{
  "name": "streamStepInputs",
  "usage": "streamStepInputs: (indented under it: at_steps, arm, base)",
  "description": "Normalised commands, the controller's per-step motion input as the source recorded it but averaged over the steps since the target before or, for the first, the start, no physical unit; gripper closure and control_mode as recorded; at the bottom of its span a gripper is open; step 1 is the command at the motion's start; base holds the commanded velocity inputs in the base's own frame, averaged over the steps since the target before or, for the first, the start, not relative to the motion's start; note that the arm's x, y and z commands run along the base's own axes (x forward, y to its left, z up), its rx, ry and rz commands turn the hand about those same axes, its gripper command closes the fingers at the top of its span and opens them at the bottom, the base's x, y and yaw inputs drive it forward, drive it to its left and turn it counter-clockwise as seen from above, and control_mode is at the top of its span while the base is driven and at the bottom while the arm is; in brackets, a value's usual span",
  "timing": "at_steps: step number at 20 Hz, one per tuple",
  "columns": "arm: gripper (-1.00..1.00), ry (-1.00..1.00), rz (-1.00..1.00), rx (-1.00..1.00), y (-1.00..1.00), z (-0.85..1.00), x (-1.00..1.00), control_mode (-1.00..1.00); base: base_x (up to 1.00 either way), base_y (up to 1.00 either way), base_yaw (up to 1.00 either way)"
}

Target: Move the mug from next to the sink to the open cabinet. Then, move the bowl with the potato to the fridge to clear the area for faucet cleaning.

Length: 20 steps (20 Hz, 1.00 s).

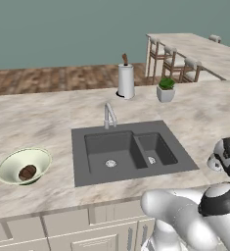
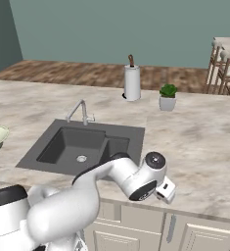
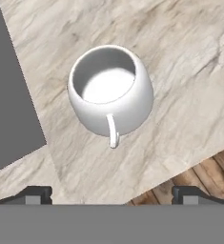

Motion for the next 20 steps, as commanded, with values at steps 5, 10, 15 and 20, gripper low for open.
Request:
streamStepInputs:
  at_steps: [5,10,15,20]
  arm:
    - [-1.00,0.00,0.00,-0.03,0.00,-0.09,0.46,-1.00]
    - [-1.00,0.00,0.00,-0.06,-0.05,-0.18,0.25,-1.00]
    - [-1.00,0.00,0.00,-0.04,-0.06,-0.14,0.04,-1.00]
    - [-1.00,0.00,0.00,-0.02,-0.15,-0.19,0.00,-1.00]
  base:
    - [0.00,0.00,0.00]
    - [0.00,0.00,0.00]
    - [0.00,0.00,0.00]
    - [0.00,0.00,0.00]
